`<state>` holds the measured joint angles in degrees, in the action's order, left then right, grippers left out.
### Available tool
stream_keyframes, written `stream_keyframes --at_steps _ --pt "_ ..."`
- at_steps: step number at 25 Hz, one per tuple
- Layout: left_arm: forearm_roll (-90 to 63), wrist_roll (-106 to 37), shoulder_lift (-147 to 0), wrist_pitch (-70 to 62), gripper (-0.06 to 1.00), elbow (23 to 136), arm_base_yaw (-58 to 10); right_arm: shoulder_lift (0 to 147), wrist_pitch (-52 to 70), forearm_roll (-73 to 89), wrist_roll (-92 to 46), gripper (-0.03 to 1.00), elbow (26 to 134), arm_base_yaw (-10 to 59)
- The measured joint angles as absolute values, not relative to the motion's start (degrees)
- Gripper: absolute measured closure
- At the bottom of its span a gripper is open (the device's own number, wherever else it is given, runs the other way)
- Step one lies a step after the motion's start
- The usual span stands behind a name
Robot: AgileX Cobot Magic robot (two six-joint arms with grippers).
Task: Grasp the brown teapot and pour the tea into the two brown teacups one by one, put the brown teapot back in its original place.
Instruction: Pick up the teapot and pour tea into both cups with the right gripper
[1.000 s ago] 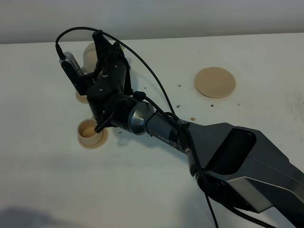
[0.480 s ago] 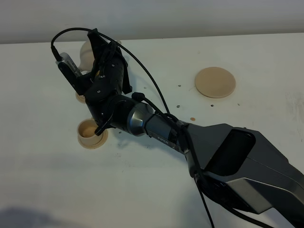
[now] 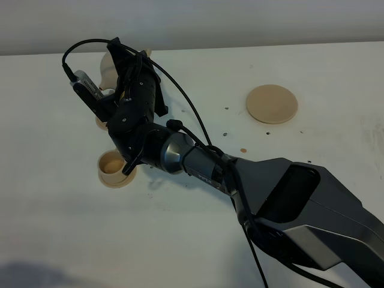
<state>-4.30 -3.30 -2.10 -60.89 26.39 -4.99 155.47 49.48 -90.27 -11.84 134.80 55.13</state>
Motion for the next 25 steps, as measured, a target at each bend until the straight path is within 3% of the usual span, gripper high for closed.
stream_keyframes --at_steps 25 --pt "-4.30 -3.30 -2.10 -60.89 0.96 26.39 -4.99 155.47 49.83 -92.12 -14.08 0.86 134.80 55.13"
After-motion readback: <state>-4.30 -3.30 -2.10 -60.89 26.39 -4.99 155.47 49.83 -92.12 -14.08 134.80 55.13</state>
